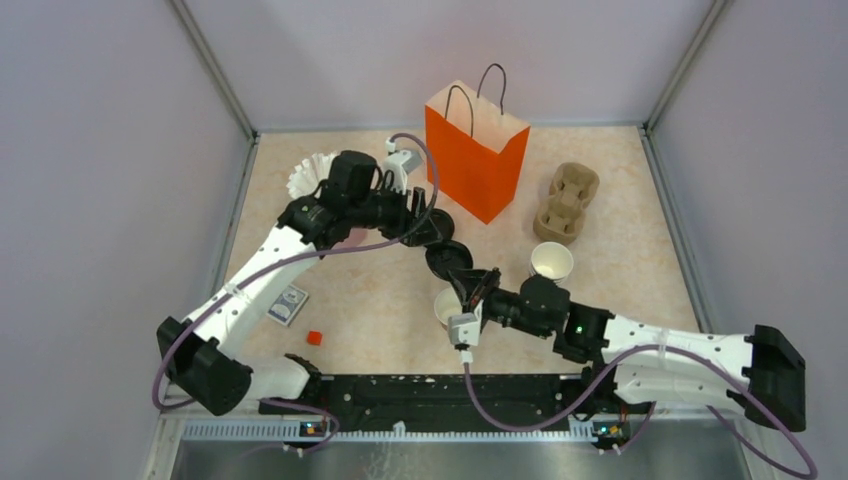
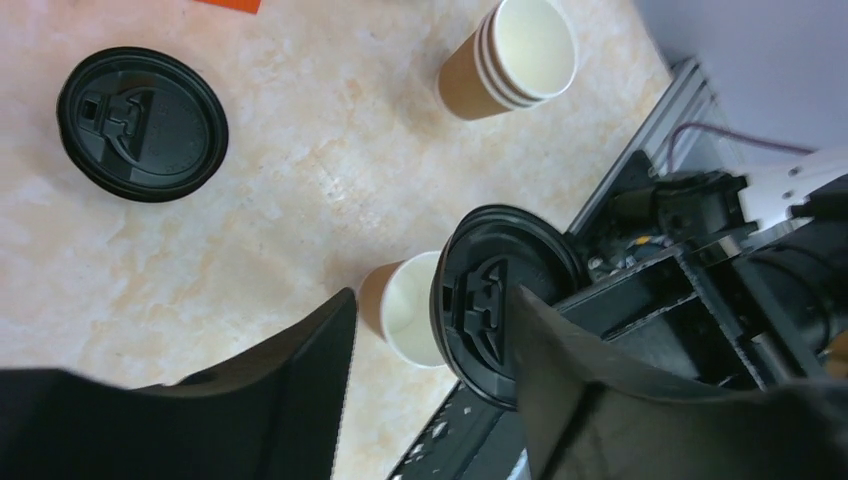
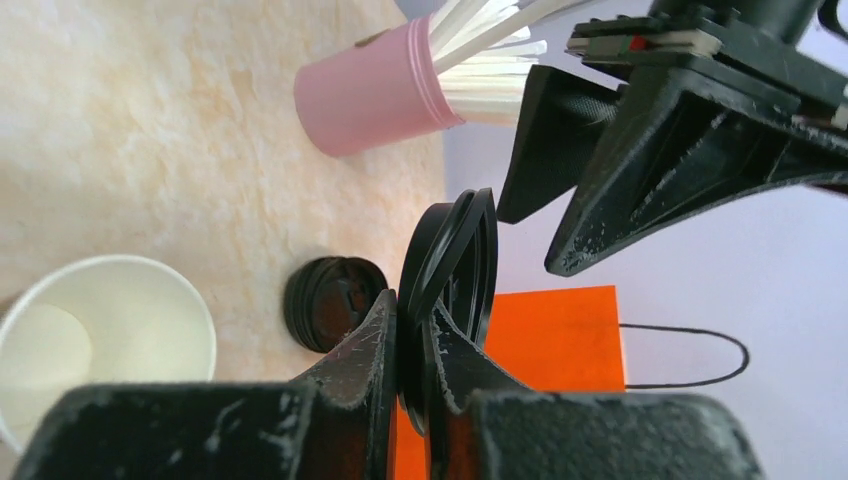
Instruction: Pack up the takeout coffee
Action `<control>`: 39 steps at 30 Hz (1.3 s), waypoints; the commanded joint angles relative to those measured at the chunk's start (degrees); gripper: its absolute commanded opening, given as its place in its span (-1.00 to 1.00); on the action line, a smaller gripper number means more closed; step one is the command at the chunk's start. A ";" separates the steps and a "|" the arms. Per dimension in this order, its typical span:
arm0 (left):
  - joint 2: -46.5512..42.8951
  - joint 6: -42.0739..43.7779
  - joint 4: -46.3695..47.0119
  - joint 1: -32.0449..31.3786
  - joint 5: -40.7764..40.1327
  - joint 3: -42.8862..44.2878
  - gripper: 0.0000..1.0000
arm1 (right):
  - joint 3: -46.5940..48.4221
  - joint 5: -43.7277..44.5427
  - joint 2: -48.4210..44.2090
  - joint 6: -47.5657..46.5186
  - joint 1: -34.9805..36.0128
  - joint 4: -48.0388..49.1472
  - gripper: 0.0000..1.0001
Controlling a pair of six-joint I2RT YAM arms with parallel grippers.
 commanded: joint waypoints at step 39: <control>-18.86 2.24 18.01 -0.29 5.66 -27.23 0.64 | -13.24 11.30 -16.96 121.23 0.17 10.61 -0.68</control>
